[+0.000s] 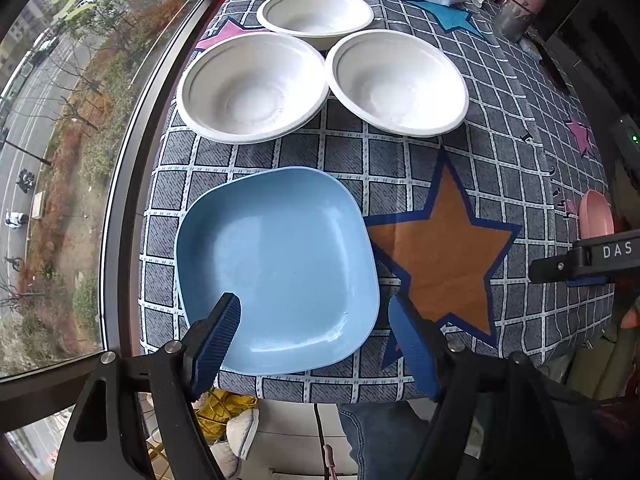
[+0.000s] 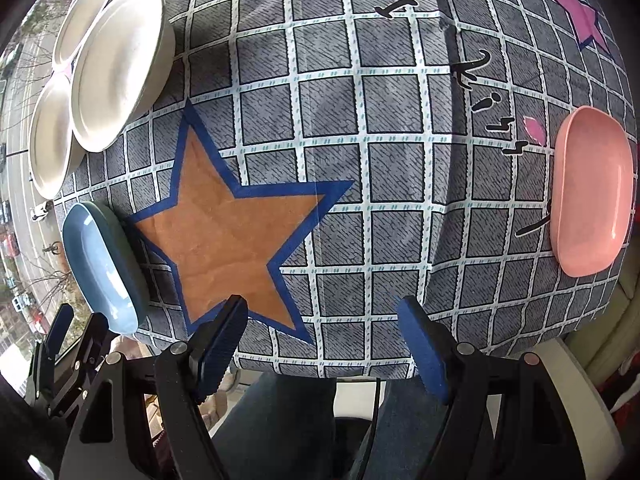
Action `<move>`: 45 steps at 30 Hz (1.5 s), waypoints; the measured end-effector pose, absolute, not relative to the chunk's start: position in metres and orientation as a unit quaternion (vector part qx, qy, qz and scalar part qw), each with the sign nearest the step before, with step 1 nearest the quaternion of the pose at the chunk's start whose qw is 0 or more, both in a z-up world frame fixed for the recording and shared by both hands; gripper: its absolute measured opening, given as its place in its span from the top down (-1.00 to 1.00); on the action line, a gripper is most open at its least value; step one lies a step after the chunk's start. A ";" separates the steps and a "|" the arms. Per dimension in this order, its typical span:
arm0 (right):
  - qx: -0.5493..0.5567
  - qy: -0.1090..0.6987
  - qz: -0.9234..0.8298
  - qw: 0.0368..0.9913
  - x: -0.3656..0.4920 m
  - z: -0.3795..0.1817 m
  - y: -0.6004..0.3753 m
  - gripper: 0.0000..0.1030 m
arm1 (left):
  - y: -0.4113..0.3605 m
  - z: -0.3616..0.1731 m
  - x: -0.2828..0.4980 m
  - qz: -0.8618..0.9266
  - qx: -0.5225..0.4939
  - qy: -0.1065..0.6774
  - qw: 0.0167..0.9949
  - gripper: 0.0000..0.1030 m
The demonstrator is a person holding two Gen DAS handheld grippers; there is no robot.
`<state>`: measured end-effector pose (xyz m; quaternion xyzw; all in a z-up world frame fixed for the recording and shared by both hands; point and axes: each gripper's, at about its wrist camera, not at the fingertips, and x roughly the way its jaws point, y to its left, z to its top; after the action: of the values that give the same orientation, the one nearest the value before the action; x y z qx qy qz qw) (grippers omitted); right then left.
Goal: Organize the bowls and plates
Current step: 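Move the right gripper to the pink plate's rim, then close the right gripper on the pink plate's rim and lift it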
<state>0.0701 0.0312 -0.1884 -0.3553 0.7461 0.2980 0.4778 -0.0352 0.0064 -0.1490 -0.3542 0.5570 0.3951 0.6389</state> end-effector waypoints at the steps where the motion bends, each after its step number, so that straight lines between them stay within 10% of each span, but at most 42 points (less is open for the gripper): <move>1: -0.353 0.747 0.297 0.479 0.071 -0.188 0.031 -0.52 | 0.007 -0.149 -0.035 0.395 -0.355 0.558 0.638 -0.55; 45: -0.269 0.704 0.195 0.627 0.436 -0.160 -0.358 -0.52 | -0.061 -0.175 0.231 0.210 -0.277 0.674 0.651 -0.57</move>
<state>0.4357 -0.3577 -0.1603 -0.2691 0.7042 0.1947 0.6275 0.2310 -0.0613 -0.1749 -0.2775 0.6744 0.2100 0.6513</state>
